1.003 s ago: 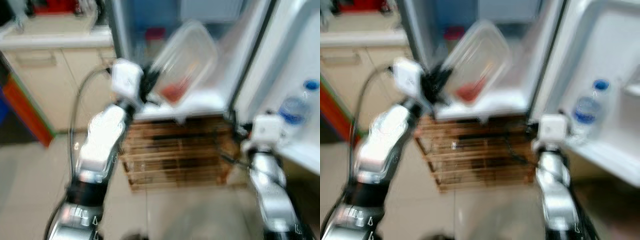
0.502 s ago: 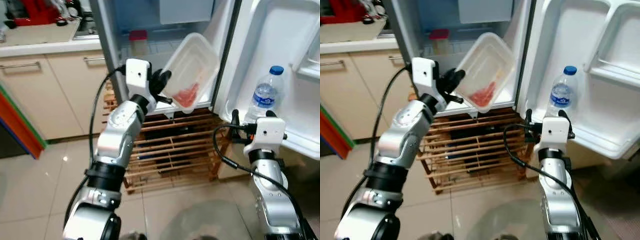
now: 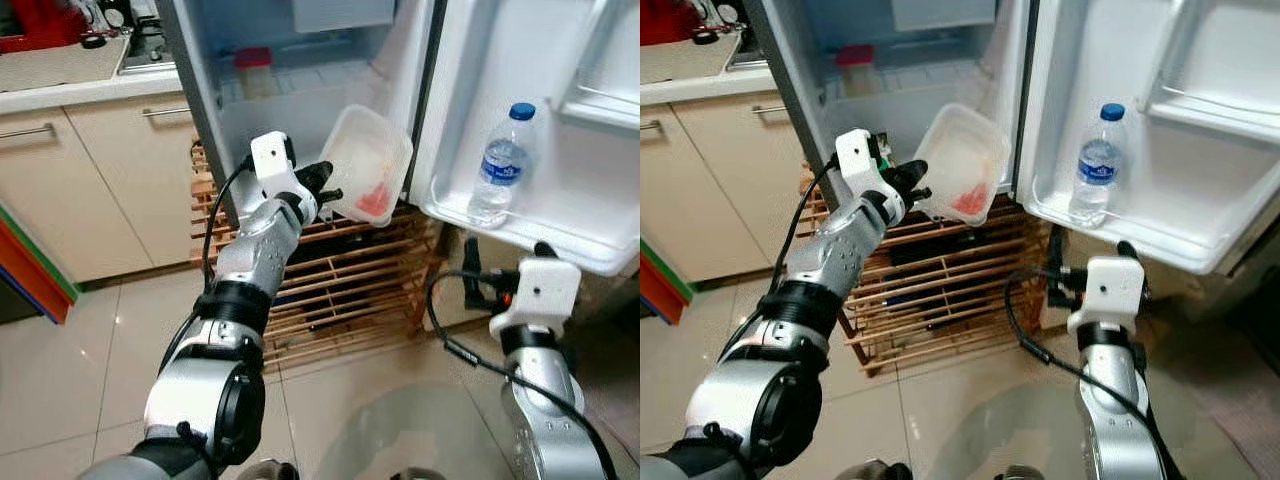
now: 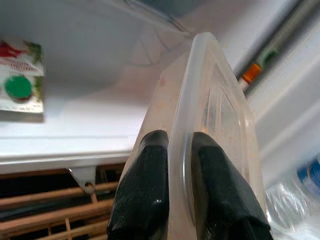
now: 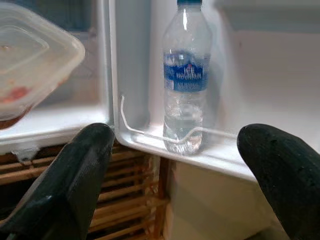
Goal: Restocking fridge
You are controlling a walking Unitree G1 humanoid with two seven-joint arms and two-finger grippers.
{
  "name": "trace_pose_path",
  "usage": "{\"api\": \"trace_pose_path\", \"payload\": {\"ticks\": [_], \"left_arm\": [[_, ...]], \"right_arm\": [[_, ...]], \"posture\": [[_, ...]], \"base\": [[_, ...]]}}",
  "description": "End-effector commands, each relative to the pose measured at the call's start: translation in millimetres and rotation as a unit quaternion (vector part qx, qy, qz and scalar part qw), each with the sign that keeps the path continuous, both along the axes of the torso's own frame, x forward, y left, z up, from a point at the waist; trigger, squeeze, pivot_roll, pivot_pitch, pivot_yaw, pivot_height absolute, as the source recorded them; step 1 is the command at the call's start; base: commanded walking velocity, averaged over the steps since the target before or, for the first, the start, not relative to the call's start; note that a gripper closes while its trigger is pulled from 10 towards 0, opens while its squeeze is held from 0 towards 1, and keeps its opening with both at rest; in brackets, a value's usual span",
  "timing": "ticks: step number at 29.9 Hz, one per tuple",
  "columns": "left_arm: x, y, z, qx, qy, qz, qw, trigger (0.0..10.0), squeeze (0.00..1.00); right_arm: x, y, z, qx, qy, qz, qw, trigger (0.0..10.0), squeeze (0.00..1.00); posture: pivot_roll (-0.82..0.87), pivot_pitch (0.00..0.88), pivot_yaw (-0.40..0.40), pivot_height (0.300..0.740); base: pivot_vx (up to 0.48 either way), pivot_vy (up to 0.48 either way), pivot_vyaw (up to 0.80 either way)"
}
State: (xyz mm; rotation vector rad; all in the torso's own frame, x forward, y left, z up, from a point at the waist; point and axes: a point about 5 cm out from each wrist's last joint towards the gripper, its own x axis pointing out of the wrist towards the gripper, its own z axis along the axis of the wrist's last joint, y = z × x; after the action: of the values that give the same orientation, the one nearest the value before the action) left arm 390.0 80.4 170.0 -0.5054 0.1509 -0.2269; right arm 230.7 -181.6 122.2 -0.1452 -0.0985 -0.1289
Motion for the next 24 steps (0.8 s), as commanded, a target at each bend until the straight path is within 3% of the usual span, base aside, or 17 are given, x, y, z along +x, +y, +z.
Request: {"api": "trace_pose_path", "payload": {"ticks": [1, 5, 9, 14, 19, 24], "left_arm": [[3.0, 6.2, 3, -0.007, 0.004, 0.026, 1.0, 10.0, 0.0], [-0.6, -1.3, -22, -0.047, 0.079, 0.047, 0.995, 10.0, 0.0], [1.7, -3.8, -26, -0.078, 0.106, 0.061, 0.99, 10.0, 0.0], [4.1, -6.8, -22, -0.078, 0.098, 0.064, 0.99, 10.0, 0.0], [8.1, -12.6, -10, -0.031, 0.058, 0.052, 0.996, 10.0, 0.0], [8.1, -13.3, -11, -0.033, 0.059, 0.054, 0.996, 10.0, 0.0]], "right_arm": [[-1.2, 2.5, 8, 0.006, -0.014, 0.011, 1.0, 10.0, 0.0], [-8.4, 11.7, 13, 0.023, -0.014, 0.069, 0.997, 10.0, 0.0], [-18.9, 21.1, 12, 0.02, 0.001, 0.113, 0.993, 10.0, 0.0], [-23.5, 25.6, 8, 0.025, 0.015, 0.122, 0.992, 10.0, 0.0], [-24.2, 24.2, 7, 0.032, 0.023, 0.116, 0.992, 10.0, 0.0], [-24.0, 25.9, 6, 0.034, 0.026, 0.118, 0.992, 10.0, 0.0]], "posture": [[-0.19, 0.041, 0.08, 0.74], [-0.22, 0.045, 0.08, 0.74], [-0.23, 0.043, 0.082, 0.74], [-0.24, 0.042, 0.084, 0.74], [-0.24, 0.042, 0.087, 0.74], [-0.24, 0.047, 0.09, 0.74]], "base": [[0.0, 0.0, 0.0], [0.0, 0.0, 0.0], [0.0, 0.0, 0.0], [0.0, 0.0, 0.0], [0.362, 0.262, 0.0], [0.432, 0.0, 0.0]]}}
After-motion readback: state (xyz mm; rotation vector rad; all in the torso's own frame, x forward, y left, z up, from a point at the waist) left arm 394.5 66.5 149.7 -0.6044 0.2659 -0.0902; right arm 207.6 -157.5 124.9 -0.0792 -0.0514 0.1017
